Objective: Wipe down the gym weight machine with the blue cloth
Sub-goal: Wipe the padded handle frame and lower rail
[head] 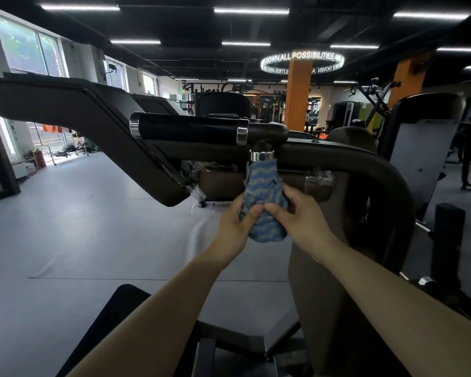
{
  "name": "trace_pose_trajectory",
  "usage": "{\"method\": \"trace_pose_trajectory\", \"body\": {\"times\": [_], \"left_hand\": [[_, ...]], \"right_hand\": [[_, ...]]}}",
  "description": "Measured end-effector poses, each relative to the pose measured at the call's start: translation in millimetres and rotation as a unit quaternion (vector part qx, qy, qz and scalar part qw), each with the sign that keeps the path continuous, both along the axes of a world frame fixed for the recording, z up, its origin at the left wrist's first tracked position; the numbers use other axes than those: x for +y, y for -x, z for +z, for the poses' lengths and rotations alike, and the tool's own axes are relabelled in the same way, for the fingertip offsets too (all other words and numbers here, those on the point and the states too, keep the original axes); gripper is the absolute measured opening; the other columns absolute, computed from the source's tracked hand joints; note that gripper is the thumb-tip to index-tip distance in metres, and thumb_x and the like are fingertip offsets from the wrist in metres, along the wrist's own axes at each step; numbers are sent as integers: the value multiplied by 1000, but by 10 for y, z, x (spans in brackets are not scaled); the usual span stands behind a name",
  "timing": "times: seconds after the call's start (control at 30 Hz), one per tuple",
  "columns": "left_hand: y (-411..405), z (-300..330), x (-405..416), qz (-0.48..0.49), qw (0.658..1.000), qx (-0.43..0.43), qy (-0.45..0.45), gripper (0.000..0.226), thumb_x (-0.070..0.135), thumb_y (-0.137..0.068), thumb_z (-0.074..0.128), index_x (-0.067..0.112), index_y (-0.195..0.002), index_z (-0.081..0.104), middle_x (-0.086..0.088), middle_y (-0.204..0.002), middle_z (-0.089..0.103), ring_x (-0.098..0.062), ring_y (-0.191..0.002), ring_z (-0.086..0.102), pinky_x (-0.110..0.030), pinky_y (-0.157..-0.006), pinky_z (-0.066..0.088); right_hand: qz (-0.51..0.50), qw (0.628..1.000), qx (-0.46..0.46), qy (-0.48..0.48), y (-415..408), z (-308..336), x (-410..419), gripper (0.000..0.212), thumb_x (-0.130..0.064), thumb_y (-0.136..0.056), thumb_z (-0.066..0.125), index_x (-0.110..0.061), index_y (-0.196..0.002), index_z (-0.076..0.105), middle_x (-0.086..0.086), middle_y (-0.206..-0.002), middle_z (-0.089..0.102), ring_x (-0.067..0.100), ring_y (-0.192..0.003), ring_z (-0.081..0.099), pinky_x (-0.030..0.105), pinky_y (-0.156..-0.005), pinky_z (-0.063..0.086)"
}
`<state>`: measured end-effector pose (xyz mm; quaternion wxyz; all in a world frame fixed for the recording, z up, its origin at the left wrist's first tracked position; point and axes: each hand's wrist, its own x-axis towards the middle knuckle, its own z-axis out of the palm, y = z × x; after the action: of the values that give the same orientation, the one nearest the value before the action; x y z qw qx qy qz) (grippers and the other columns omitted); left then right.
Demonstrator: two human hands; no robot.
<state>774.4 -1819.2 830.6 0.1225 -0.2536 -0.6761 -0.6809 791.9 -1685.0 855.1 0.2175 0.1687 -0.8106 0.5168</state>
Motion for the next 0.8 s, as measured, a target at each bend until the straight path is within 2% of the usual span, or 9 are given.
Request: {"method": "trace_pose_trajectory", "body": {"times": [0.07, 0.17, 0.23, 0.3, 0.4, 0.5, 0.6, 0.7, 0.8], "left_hand": [[-19, -67, 8, -1, 1000, 5, 4, 23, 9, -95, 47, 14, -117, 50, 9, -103, 61, 9, -86, 62, -10, -73, 48], [-49, -304, 30, 18, 999, -29, 22, 20, 10, -93, 51, 15, -112, 52, 8, -99, 64, 7, -85, 63, -11, -73, 49], [-46, -551, 62, 27, 994, -74, 75, 20, 13, -92, 55, 9, -112, 55, -3, -102, 66, -7, -91, 65, -20, -78, 52], [-89, -766, 103, 16, 987, -128, 97, 18, 13, -93, 55, 7, -109, 57, -9, -105, 67, -20, -95, 64, -29, -82, 53], [-150, -782, 160, -84, 958, -246, -121, 21, 6, -92, 50, 2, -110, 58, -11, -99, 70, -20, -85, 68, -26, -71, 55], [-162, -528, 149, -142, 906, -306, -257, 32, 8, -89, 47, -4, -118, 53, -18, -106, 66, -24, -87, 67, -28, -71, 58], [-232, -320, 74, -147, 899, -319, -262, 23, 2, -96, 38, -3, -108, 57, -15, -95, 69, -21, -80, 68, -26, -68, 58], [-338, -201, 25, -142, 902, -322, -248, 23, -4, -94, 38, -2, -109, 56, -16, -102, 65, -23, -89, 63, -26, -71, 57], [-500, -116, 49, -125, 909, -320, -234, 21, -7, -93, 40, -1, -104, 56, -13, -96, 65, -20, -85, 63, -24, -68, 56]], "right_hand": [[-20, 1000, 1, -13, -2, -125, -7, 37, -18, -90, 61, -13, -126, 57, 1, -115, 65, 10, -104, 62, 25, -90, 51], [-35, 999, -26, -26, -29, -379, 15, 33, -16, -90, 61, -13, -122, 59, 1, -109, 67, 11, -98, 63, 19, -83, 51], [-66, 995, -64, -47, -71, -602, 47, 20, -12, -90, 61, -9, -109, 65, 6, -98, 69, 18, -90, 66, 11, -69, 48], [-85, 989, -122, 4, -135, -816, 57, 9, -8, -90, 59, -11, -91, 68, 9, -88, 70, 24, -83, 67, 10, -60, 47], [-76, 969, -172, 159, -170, -850, 19, 15, -7, -91, 58, -19, -84, 64, 9, -93, 71, 22, -84, 67, 25, -73, 55], [-17, 942, -213, 258, -128, -614, -40, 15, -3, -94, 52, -8, -96, 65, 12, -97, 69, 26, -88, 67, 32, -81, 55], [48, 914, -243, 323, -155, -413, -69, 18, 1, -95, 47, -2, -99, 64, 17, -98, 68, 25, -84, 66, 30, -77, 56], [75, 892, -268, 357, -206, -348, -44, 17, 2, -94, 47, 0, -97, 64, 15, -94, 67, 21, -80, 65, 23, -65, 57], [80, 884, -278, 367, -290, -340, 3, 18, 3, -93, 48, 0, -100, 64, 13, -94, 68, 20, -81, 66, 21, -64, 56]]}}
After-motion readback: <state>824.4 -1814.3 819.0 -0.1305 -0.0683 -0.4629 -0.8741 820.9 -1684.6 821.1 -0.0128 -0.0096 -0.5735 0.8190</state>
